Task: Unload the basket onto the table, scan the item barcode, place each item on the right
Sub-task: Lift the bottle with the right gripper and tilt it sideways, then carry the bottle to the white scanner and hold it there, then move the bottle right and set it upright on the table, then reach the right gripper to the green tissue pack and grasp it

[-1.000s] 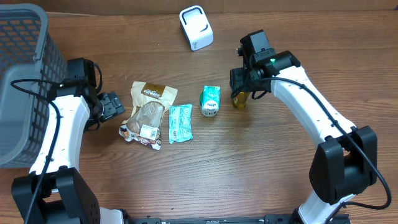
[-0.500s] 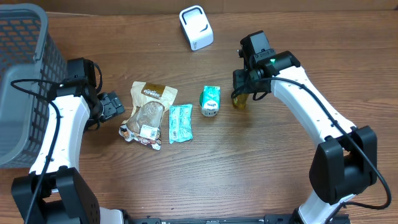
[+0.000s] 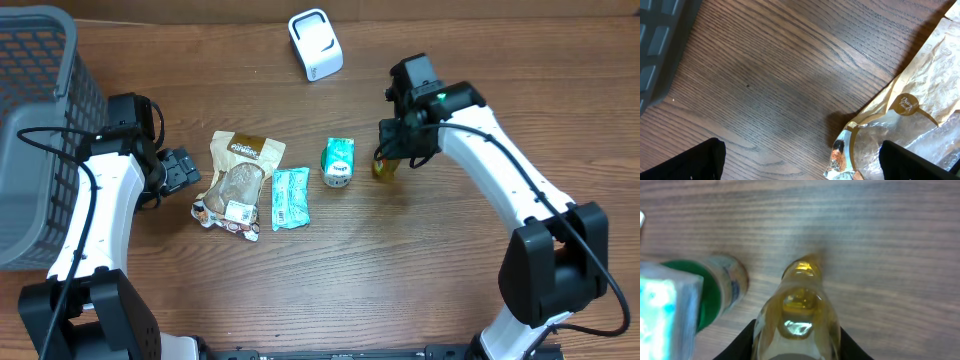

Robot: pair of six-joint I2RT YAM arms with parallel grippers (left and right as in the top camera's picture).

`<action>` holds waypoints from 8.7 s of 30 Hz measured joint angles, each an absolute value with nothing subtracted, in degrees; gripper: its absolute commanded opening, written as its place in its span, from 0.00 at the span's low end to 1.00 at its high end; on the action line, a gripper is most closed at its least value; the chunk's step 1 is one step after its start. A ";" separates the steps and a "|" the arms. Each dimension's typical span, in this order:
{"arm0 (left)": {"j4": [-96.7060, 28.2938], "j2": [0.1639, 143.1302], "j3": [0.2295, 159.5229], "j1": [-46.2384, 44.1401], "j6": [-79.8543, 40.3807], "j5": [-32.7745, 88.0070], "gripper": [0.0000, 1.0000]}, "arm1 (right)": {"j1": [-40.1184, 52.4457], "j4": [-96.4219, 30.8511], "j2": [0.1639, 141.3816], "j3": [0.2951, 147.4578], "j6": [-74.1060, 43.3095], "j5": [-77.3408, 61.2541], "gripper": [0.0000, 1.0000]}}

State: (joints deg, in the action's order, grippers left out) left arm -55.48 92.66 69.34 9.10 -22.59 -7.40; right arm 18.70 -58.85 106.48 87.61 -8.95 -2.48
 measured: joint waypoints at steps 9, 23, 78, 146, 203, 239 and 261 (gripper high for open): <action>-55.51 92.66 69.34 9.10 -22.59 -7.40 0.99 | 2.22 -63.44 100.68 92.25 -6.15 -31.64 0.27; -55.48 92.66 69.34 9.10 -22.59 -7.40 1.00 | -5.04 -78.24 94.61 93.08 12.45 -70.11 0.28; -55.48 92.66 69.34 9.10 -22.59 -7.40 1.00 | 9.72 -82.96 94.61 93.08 13.52 -61.47 0.25; -55.48 92.66 69.34 9.10 -22.59 -7.40 1.00 | 31.44 3.31 136.90 110.32 31.73 36.84 0.22; -55.48 92.66 69.34 9.10 -22.59 -7.40 1.00 | -7.68 -70.96 107.90 104.12 -5.63 6.61 0.28; -55.48 92.66 69.34 9.10 -22.59 -7.40 1.00 | -6.48 -73.30 107.53 112.81 -6.00 -4.05 1.00; -55.51 92.66 69.34 9.10 -22.59 -7.40 1.00 | 21.08 -64.16 107.61 92.20 -14.94 -17.80 0.61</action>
